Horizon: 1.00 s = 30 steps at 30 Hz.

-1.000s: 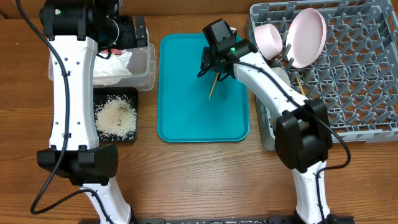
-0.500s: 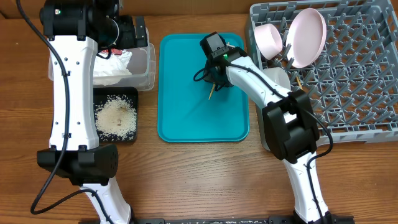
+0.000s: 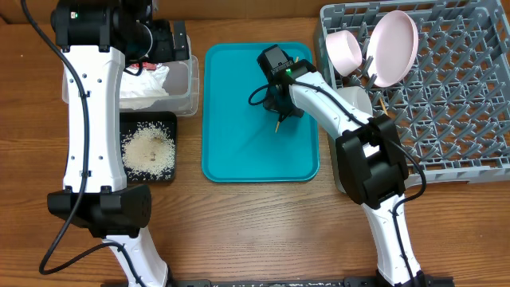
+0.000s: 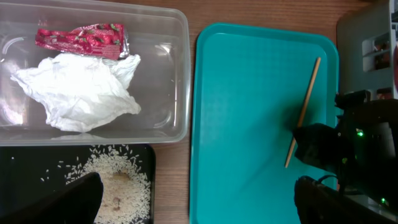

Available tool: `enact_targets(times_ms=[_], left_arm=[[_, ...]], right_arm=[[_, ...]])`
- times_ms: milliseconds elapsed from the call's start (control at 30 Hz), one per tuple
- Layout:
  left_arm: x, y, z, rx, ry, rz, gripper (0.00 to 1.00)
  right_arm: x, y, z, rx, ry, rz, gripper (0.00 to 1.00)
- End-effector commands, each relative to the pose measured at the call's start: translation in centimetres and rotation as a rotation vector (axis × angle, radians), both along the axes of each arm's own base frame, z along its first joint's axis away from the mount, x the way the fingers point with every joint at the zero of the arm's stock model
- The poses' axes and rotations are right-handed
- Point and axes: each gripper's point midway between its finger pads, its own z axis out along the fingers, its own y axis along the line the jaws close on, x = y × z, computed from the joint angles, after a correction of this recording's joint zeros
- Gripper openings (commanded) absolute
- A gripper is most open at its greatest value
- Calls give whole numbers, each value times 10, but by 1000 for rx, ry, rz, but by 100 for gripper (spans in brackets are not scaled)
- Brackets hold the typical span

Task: Sort waste into correct bins and load items into the dishwasher
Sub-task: 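Lift the second chopstick and carry it toward the dish rack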

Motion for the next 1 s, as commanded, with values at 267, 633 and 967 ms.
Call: enact_targets(times_ms=[267, 633, 967], left_arm=[[2, -3, -2, -1, 4, 6, 100], [2, -3, -2, -1, 4, 6, 100], [2, -3, -2, -1, 4, 6, 100]], right_arm=[[-27, 12, 34, 32, 155, 237, 4], [-22, 10, 168, 3, -2, 490, 4], [-32, -38, 278, 13, -221, 480, 4]])
